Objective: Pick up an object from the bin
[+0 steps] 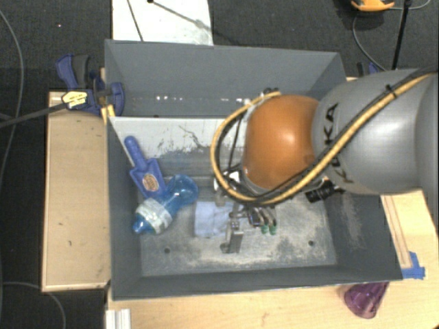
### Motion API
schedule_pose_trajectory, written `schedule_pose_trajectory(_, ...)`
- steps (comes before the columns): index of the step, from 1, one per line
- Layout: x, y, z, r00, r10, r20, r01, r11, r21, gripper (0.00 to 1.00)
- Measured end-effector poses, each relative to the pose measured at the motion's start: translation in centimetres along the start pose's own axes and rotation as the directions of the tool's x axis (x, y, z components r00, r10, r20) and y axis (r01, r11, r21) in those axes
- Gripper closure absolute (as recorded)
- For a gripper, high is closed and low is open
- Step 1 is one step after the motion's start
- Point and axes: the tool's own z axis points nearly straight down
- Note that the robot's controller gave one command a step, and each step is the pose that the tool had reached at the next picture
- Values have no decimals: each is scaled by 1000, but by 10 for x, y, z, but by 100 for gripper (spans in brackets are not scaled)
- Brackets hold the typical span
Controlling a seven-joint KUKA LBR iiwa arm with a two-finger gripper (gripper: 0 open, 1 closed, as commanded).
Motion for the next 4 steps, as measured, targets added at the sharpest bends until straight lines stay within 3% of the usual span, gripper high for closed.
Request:
schedule_pose_trajectory(1,-2,-1,-4,1000,4,8,-4,1000,-1,0)
schedule_pose_trajectory(2,-9,-24,34,1000,-11,14,11,1000,-4,0)
schedule_pose_trajectory(3,-18,-41,78,1000,25,8,-25,1000,-2,100)
schedule_pose_trajectory(4,-18,-41,78,1000,26,8,-26,1000,-2,100)
